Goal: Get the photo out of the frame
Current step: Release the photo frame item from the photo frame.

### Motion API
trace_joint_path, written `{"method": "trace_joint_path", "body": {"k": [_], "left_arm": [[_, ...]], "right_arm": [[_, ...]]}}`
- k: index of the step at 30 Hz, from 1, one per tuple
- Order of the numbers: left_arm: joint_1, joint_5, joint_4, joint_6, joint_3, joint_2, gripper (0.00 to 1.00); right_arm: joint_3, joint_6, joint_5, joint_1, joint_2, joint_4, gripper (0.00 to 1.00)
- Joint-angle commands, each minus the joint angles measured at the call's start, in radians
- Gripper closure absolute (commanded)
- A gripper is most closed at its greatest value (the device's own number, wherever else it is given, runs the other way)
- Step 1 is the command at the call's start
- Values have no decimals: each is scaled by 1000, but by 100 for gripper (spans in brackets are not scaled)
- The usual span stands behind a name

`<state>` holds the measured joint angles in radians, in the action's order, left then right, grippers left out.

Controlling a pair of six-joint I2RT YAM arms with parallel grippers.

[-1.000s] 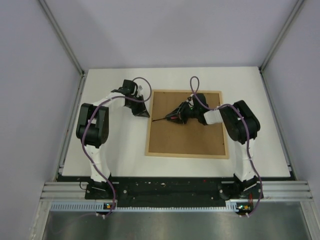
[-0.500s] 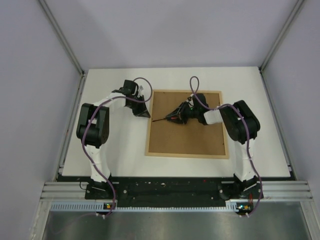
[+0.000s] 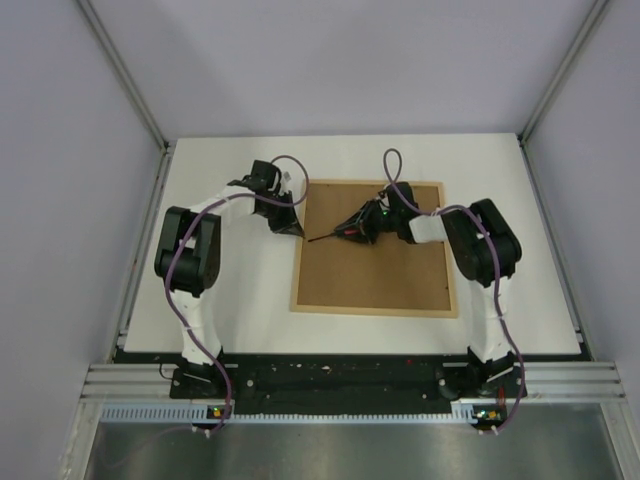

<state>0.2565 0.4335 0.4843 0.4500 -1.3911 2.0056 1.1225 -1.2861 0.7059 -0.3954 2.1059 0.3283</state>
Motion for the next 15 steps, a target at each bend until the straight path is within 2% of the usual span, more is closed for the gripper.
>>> {"method": "trace_joint_path", "body": {"k": [1, 15], "left_arm": [[6, 4, -32, 3, -2, -30, 97], [10, -7, -32, 0, 6, -44, 98]], "right_arm": [[56, 19, -37, 12, 28, -40, 100], [106, 30, -54, -10, 65, -51, 100]]}}
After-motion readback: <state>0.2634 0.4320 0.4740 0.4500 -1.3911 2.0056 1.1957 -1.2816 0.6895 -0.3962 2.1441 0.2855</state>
